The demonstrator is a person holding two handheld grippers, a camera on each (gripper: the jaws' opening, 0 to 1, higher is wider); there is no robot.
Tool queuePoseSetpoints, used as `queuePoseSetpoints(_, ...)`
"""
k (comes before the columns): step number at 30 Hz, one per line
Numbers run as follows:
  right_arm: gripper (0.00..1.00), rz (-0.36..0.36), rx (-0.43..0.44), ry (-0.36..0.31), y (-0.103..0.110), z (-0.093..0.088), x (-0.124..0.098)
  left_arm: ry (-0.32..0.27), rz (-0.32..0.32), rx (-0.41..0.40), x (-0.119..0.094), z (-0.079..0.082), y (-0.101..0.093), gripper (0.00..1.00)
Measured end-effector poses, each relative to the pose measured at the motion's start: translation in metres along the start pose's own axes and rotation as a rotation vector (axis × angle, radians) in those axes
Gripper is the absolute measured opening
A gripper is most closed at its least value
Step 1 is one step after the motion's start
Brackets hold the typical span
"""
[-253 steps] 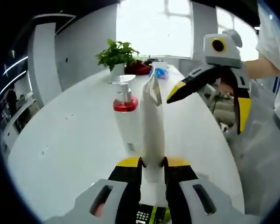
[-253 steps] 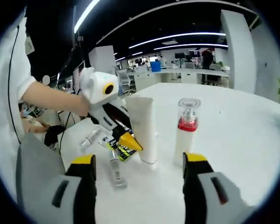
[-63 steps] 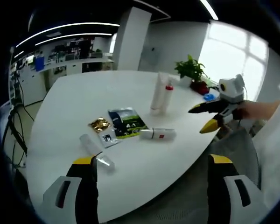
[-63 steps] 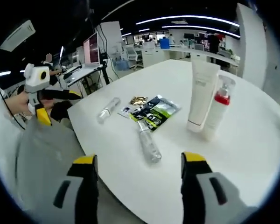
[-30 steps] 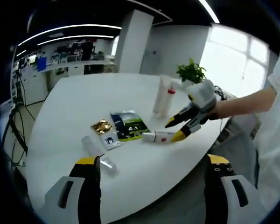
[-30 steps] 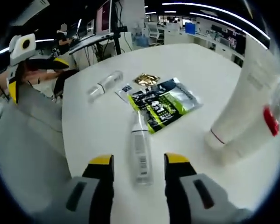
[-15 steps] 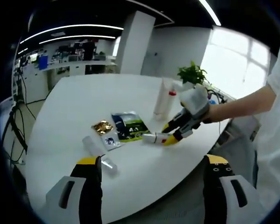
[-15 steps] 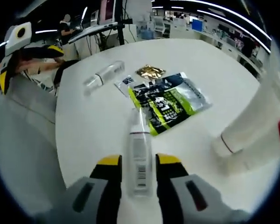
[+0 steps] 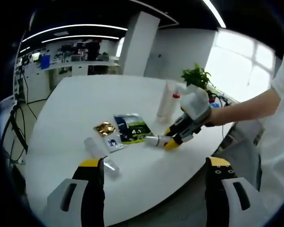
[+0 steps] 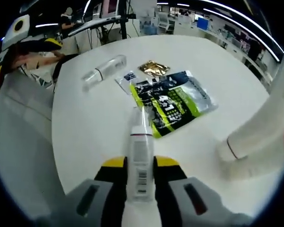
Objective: Arrange the skincare products in the storage area until every visible bottle or jar stands upright without overlapping.
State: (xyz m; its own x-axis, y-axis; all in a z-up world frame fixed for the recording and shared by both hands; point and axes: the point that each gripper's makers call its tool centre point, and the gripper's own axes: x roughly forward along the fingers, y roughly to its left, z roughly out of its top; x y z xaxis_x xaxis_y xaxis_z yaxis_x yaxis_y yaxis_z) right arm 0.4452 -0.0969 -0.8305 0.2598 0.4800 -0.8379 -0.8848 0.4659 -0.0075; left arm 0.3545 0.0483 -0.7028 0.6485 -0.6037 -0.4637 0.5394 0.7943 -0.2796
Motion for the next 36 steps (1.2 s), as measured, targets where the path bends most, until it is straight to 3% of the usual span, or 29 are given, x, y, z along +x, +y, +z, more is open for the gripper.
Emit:
queuePoseSetpoints(7, 0.21, -0.013, 0.022, -0.032, -0.001, 0.0, 0.0, -0.009, -0.001, -0.009, 0.0, 0.002, 0.0, 0.86)
queuePoseSetpoints(16, 0.21, -0.02, 0.052, -0.02, 0.0, 0.001, 0.001, -0.008, -0.003, -0.003, 0.0, 0.002, -0.001, 0.86)
queuePoseSetpoints(29, 0.2, -0.01, 0.22, -0.136, 0.009, 0.001, -0.021, 0.002, -0.007, 0.009, 0.001, 0.0, -0.003, 0.85)
queuePoseSetpoints(36, 0.2, -0.005, 0.249, -0.181, 0.018, 0.001, -0.032, 0.006, -0.015, 0.007, 0.0, 0.0, -0.004, 0.85)
